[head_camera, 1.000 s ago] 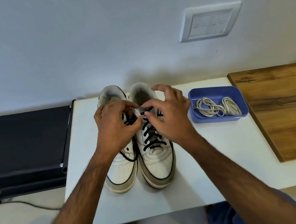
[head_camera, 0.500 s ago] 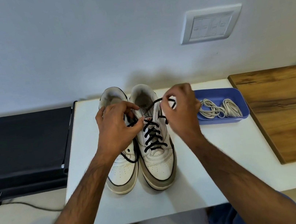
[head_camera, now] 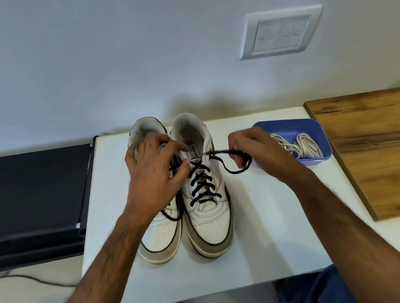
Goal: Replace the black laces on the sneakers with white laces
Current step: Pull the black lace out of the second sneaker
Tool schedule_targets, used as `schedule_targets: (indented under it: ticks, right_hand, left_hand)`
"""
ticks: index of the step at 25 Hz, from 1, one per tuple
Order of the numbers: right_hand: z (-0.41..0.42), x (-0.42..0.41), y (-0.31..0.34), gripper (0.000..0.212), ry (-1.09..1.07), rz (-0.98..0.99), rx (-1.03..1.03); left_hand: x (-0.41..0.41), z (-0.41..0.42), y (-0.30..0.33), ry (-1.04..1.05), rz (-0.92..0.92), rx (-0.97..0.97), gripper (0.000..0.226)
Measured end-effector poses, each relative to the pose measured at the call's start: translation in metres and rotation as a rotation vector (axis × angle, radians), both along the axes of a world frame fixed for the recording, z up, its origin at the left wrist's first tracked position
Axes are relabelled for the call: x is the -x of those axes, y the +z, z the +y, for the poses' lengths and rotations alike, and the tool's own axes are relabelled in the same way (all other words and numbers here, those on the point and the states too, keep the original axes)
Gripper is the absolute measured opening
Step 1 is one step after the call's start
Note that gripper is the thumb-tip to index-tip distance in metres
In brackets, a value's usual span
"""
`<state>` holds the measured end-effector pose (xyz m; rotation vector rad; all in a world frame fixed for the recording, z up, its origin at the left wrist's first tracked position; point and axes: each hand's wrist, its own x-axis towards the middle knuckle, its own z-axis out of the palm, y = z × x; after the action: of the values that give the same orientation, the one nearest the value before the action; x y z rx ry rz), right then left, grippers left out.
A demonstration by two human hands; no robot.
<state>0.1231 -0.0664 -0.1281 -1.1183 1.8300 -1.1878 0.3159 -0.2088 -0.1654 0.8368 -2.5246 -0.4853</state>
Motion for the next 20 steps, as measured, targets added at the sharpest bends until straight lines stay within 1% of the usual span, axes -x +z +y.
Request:
schedule_targets:
  ticks: [1, 2, 3, 4, 6, 7, 9, 12, 15, 18, 20]
  right_hand:
    - [0.002, 0.000, -0.005, 0.028, 0.043, 0.210, -0.078]
    - [0.001, -0.002, -0.010, 0.026, 0.057, 0.351, -0.117]
    - [-0.001, -0.007, -0.012, 0.024, 0.047, 0.425, -0.101]
    - [-0.004, -0.012, -0.012, 0.022, 0.019, 0.460, -0.044]
    - [-0.013, -0.026, -0.012, 0.016, -0.031, 0.458, 0.069]
    - [-0.018, -0.033, -0.013, 0.013, -0.039, 0.444, 0.078]
    - [-0.025, -0.046, -0.017, 0.016, -0.040, 0.477, 0.014]
    - [-0.033, -0.058, -0.023, 0.016, -0.072, 0.579, -0.070]
    - [-0.035, -0.063, -0.021, 0.017, -0.081, 0.578, -0.084]
    - [-0.032, -0.061, -0.015, 0.013, -0.089, 0.600, -0.093]
    - [-0.026, -0.053, -0.010, 0.010, -0.151, 0.640, -0.086]
  left_hand:
    - [-0.001, -0.001, 0.000, -0.005, 0.004, -0.001, 0.029]
    - [-0.002, -0.001, -0.001, -0.005, 0.009, -0.004, 0.030]
    - [-0.001, -0.002, 0.000, 0.000, 0.012, -0.005, 0.031]
    - [0.000, -0.002, 0.000, 0.009, 0.014, -0.003, 0.032]
    - [0.002, -0.003, 0.001, 0.030, 0.027, -0.004, 0.030]
    - [0.003, -0.005, 0.001, 0.037, 0.041, -0.015, 0.028]
    - [0.004, -0.008, 0.000, 0.042, 0.072, -0.053, 0.025]
    - [0.002, -0.012, 0.000, 0.030, 0.108, -0.104, 0.020]
    - [0.002, -0.013, 0.001, 0.020, 0.117, -0.146, 0.022]
    - [0.001, -0.014, 0.002, 0.016, 0.108, -0.157, 0.023]
    - [0.000, -0.014, 0.001, 0.010, 0.105, -0.181, 0.023]
